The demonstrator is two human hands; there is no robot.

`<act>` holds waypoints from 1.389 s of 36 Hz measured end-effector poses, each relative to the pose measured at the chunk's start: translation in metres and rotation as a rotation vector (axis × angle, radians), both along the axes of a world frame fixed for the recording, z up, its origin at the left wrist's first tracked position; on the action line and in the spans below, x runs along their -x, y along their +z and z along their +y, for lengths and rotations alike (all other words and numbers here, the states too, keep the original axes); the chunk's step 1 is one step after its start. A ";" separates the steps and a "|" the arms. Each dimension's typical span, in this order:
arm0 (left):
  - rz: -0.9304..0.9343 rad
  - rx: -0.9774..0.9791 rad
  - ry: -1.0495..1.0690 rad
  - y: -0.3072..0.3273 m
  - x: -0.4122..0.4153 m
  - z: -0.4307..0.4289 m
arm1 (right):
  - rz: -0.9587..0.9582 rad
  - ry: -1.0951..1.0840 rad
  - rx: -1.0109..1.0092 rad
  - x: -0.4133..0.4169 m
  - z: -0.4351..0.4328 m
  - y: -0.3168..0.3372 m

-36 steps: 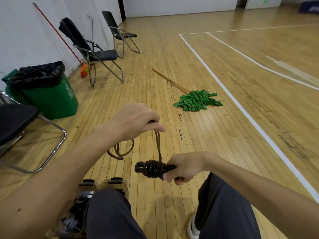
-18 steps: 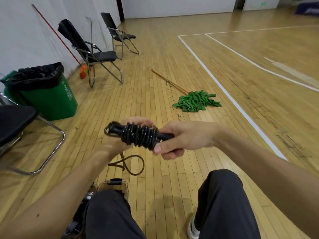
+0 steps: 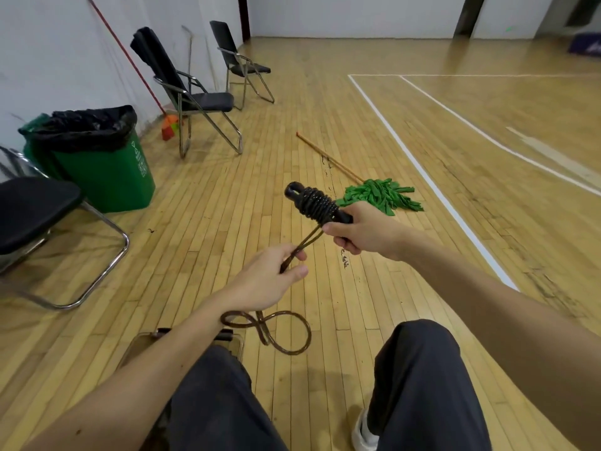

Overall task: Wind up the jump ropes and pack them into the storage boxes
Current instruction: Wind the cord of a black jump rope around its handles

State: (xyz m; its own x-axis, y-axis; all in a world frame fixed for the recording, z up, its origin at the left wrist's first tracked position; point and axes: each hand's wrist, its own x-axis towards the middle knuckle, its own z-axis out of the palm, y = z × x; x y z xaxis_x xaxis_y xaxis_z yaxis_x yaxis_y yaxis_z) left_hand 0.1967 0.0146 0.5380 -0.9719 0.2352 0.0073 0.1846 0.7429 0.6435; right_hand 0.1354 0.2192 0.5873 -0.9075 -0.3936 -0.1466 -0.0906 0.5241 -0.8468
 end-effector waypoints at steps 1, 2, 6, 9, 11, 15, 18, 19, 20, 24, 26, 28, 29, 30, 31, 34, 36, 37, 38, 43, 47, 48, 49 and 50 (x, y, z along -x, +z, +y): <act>-0.027 -0.001 -0.001 0.004 -0.004 -0.002 | 0.016 -0.026 -0.028 0.002 -0.004 -0.004; -0.049 0.010 -0.005 0.006 -0.006 -0.006 | 0.030 -0.045 -0.069 0.003 -0.007 -0.008; -0.114 0.090 -0.067 0.019 -0.015 -0.026 | 0.065 -0.057 -0.259 0.001 -0.025 -0.018; -0.148 0.174 -0.086 0.030 -0.025 -0.051 | 0.119 0.000 -0.414 -0.006 -0.050 -0.018; -0.153 0.222 -0.099 0.036 -0.033 -0.068 | 0.130 0.062 -0.500 -0.011 -0.068 -0.018; 0.008 0.382 -0.076 0.046 -0.049 -0.107 | 0.077 0.288 -0.685 -0.026 -0.110 -0.017; 0.215 0.573 -0.096 0.057 -0.060 -0.138 | -0.142 0.534 -0.725 -0.042 -0.140 -0.009; 0.260 0.607 -0.111 0.059 -0.065 -0.150 | -0.218 0.623 -0.733 -0.048 -0.151 -0.006; 0.287 0.635 -0.116 0.060 -0.068 -0.160 | -0.289 0.709 -0.738 -0.054 -0.158 -0.003; 0.349 0.592 -0.072 0.057 -0.088 -0.194 | -0.458 0.986 -0.626 -0.074 -0.183 0.007; 0.372 0.523 -0.010 0.050 -0.101 -0.209 | -0.465 1.066 -0.560 -0.081 -0.194 0.014; 0.403 0.475 0.022 0.042 -0.110 -0.219 | -0.471 1.123 -0.464 -0.085 -0.205 0.021; 0.446 0.443 0.024 0.036 -0.111 -0.223 | -0.483 1.141 -0.398 -0.086 -0.210 0.022; 0.503 0.422 0.024 0.027 -0.113 -0.229 | -0.501 1.160 -0.324 -0.087 -0.217 0.023; 0.519 0.410 0.029 0.019 -0.115 -0.233 | -0.528 1.174 -0.232 -0.088 -0.224 0.023; 0.262 0.153 0.209 0.002 -0.122 -0.233 | -0.556 1.156 0.013 -0.089 -0.244 0.018; 0.250 0.016 0.243 -0.004 -0.126 -0.225 | -0.515 1.071 0.082 -0.087 -0.257 0.016; 0.174 -0.029 0.276 0.000 -0.129 -0.220 | -0.488 1.009 0.103 -0.085 -0.263 0.017; 0.265 0.076 0.324 0.002 -0.133 -0.217 | -0.453 0.941 0.118 -0.082 -0.267 0.017; 0.036 -0.053 0.419 -0.020 -0.135 -0.220 | -0.270 0.708 -0.009 -0.065 -0.282 0.011; -0.177 -0.021 0.393 -0.017 -0.138 -0.225 | -0.174 0.650 -0.165 -0.059 -0.294 -0.015; -0.234 -0.028 0.376 -0.017 -0.138 -0.228 | -0.153 0.640 -0.189 -0.056 -0.297 -0.021; -0.285 -0.048 0.374 -0.016 -0.138 -0.232 | -0.128 0.632 -0.215 -0.053 -0.300 -0.028; -0.323 -0.048 0.365 -0.015 -0.137 -0.236 | -0.094 0.626 -0.242 -0.049 -0.302 -0.035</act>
State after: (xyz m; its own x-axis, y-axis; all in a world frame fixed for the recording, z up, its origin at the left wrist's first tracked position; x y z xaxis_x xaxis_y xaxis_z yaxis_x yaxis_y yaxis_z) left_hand 0.3339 -0.2214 0.5227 -0.9453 -0.1146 -0.3055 -0.2970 0.6902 0.6599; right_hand 0.1845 -0.0828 0.5526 -0.4982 -0.7871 -0.3637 -0.3708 0.5726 -0.7312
